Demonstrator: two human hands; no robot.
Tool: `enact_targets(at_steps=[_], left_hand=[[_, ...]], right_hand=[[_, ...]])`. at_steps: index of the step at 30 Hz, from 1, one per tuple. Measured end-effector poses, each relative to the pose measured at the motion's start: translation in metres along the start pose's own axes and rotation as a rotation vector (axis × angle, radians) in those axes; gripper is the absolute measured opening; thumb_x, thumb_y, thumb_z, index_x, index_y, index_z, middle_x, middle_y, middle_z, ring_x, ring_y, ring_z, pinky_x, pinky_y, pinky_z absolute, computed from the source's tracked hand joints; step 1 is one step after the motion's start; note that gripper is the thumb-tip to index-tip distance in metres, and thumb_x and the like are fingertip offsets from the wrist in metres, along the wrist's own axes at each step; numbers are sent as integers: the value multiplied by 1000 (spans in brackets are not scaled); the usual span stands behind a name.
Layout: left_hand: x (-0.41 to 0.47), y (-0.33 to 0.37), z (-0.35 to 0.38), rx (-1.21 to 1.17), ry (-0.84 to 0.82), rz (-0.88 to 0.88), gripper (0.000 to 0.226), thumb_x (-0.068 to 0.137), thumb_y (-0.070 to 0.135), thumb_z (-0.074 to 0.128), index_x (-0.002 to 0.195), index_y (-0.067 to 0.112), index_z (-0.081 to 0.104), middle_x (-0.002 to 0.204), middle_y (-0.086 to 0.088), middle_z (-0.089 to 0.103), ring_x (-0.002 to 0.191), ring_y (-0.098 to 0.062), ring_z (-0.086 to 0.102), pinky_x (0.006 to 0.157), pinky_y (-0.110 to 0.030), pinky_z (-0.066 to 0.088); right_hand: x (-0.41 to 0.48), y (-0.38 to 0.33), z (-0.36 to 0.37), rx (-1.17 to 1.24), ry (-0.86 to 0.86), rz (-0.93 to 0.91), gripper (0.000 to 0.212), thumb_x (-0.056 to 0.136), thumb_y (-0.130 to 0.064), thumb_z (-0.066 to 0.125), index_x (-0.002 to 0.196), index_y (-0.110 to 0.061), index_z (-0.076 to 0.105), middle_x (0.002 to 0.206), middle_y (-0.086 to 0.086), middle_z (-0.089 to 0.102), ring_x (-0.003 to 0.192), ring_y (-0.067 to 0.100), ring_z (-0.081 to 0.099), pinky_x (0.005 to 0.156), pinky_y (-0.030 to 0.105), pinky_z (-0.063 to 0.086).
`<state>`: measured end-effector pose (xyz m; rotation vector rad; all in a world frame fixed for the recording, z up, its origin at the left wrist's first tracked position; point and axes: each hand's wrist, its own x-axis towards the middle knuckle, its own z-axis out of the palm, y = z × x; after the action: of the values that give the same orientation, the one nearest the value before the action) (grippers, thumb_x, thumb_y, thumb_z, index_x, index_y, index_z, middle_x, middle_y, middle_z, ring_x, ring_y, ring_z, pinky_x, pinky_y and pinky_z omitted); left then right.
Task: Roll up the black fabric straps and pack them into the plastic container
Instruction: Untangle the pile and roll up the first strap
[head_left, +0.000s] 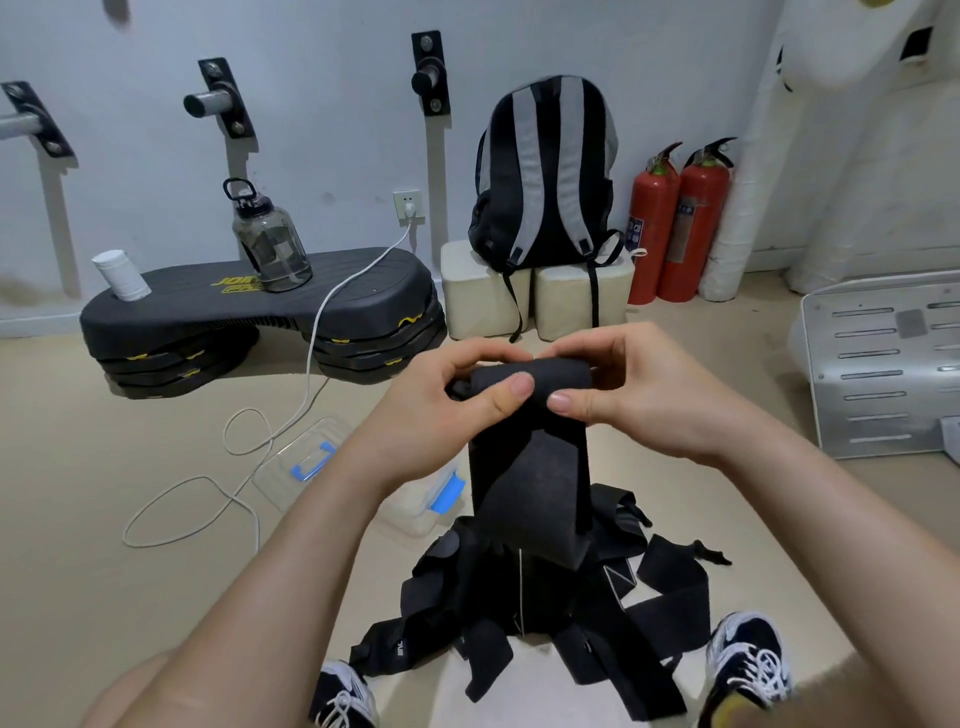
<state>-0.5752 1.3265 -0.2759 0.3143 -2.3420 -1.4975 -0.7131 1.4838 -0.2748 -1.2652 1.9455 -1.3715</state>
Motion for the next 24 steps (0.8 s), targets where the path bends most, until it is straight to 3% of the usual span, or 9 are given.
enact_targets(at_steps=[5, 8, 10, 14, 17, 19, 21, 24], left_hand=[[2, 0, 3, 68, 124, 101, 30, 76, 20, 76, 103, 33, 73, 98, 11, 74, 95, -5, 68, 84, -21, 54], [0, 1, 8, 82, 147, 142, 40, 72, 6, 79, 97, 36, 74, 96, 16, 74, 96, -1, 68, 88, -21, 52], [-2, -1, 13, 157, 146, 186, 42, 71, -1, 80, 98, 30, 76, 96, 17, 73, 96, 1, 67, 89, -19, 50], [-2, -2, 16, 150, 177, 250, 43, 64, 8, 80, 97, 35, 73, 98, 15, 71, 99, -3, 65, 91, -22, 49], [1, -7, 7, 79, 167, 107, 49, 62, 26, 86, 106, 38, 70, 103, 9, 71, 101, -11, 66, 92, -32, 53], [2, -10, 6, -54, 81, -27, 56, 64, 30, 86, 116, 31, 65, 107, 5, 72, 102, -14, 68, 89, -31, 54], [3, -13, 11, -241, 40, -133, 53, 72, 27, 85, 119, 19, 61, 106, 3, 73, 100, -13, 70, 84, -26, 55], [5, -17, 9, -275, 200, -176, 34, 74, 32, 84, 95, 20, 61, 85, 6, 67, 80, -9, 63, 72, -22, 51]], right_hand=[[1, -1, 8, -147, 91, -86, 30, 84, -11, 77, 106, -29, 70, 99, -6, 72, 89, 17, 70, 81, 37, 60], [0, -6, 1, 66, -143, 91, 18, 92, -24, 68, 108, -30, 72, 99, -3, 75, 88, 15, 72, 80, 32, 61], [0, -2, -2, 221, -299, 226, 26, 91, -35, 60, 106, -20, 75, 99, 6, 75, 89, 16, 71, 84, 34, 60], [4, 7, -2, 256, -235, 158, 36, 86, -28, 71, 118, -11, 71, 111, 18, 72, 97, 26, 70, 82, 38, 59], [6, 9, -2, 356, -147, 139, 35, 81, -21, 77, 115, -12, 73, 99, 15, 73, 88, 25, 69, 70, 31, 57], [7, 9, -2, 407, -101, 131, 35, 77, -19, 80, 112, -14, 74, 96, 16, 72, 84, 25, 67, 64, 28, 52], [7, 10, -2, 489, -35, 142, 38, 76, -16, 80, 113, -11, 73, 104, 19, 72, 92, 29, 69, 74, 35, 60], [7, 10, -4, 609, 43, 179, 40, 75, -15, 71, 115, -8, 71, 110, 17, 72, 101, 28, 68, 88, 45, 59]])
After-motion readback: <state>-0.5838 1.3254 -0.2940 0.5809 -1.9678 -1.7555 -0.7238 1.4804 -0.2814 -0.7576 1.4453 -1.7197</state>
